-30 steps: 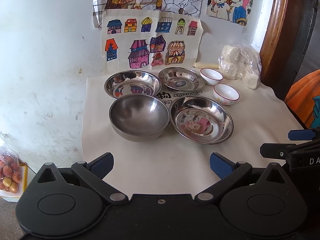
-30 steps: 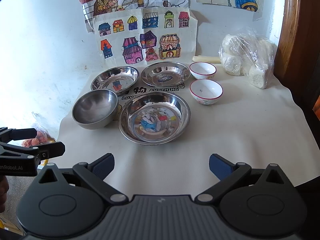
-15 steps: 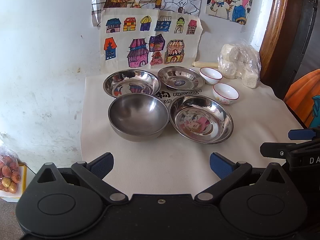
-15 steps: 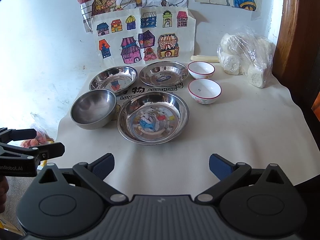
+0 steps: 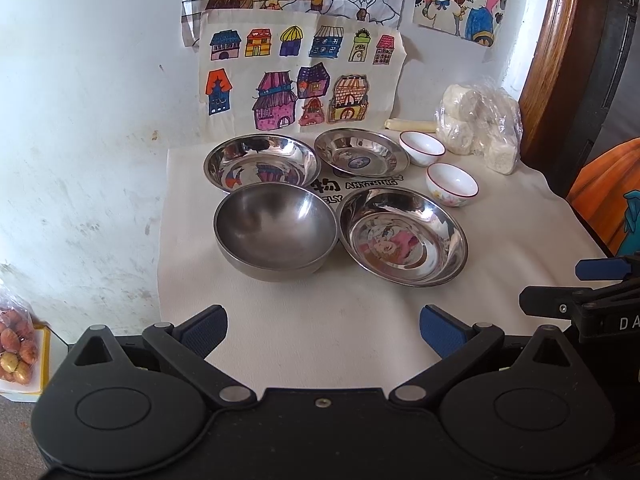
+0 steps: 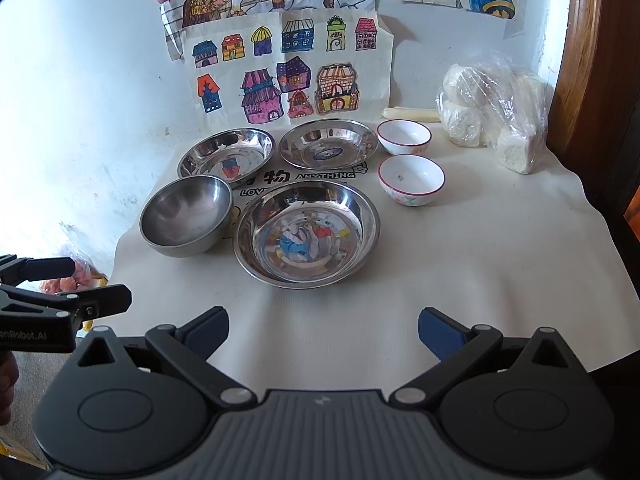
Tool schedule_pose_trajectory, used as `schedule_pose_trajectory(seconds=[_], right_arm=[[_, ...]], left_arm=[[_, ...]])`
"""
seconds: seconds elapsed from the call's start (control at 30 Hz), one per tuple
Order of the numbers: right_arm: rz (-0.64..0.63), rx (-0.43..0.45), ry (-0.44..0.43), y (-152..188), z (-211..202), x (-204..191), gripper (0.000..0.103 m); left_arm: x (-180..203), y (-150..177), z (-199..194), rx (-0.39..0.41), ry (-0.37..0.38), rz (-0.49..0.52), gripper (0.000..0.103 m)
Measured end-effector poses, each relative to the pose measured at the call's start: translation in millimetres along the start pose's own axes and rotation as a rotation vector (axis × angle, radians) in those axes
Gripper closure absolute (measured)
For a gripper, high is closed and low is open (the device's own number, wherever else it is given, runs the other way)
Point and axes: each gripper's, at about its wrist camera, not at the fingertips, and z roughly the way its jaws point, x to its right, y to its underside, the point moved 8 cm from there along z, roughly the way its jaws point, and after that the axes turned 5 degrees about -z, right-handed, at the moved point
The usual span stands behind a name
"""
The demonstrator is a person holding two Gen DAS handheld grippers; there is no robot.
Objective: Organize plates and bowls
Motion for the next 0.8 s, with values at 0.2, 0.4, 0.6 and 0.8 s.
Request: schedule_pose_trajectory(seconds=[0.2, 0.4, 0.6, 0.8], right_arm=[[0.001, -0.004, 0.006, -1.2, 2.2, -0.3, 0.0], [0.001, -0.006, 0.006, -2.5, 4.3, 1.2, 0.0], [-0.001, -0.014, 0.004, -5.3, 9.7, 2.8, 0.0], [-0.001, -0.029, -0.002, -6.0, 17.0, 4.4, 0.0]], left_arm=[[0.0, -0.2, 2.3, -0.003, 0.0, -0.001, 0.001], [-0.1, -0.9, 5.2, -0.007, 0.001, -0.002, 0.001], [-1.9, -7.0, 13.3, -0.024, -0.003, -0.002, 0.001], [-4.8, -7.8, 21.7, -0.055, -0.024, -0.013, 0.001]])
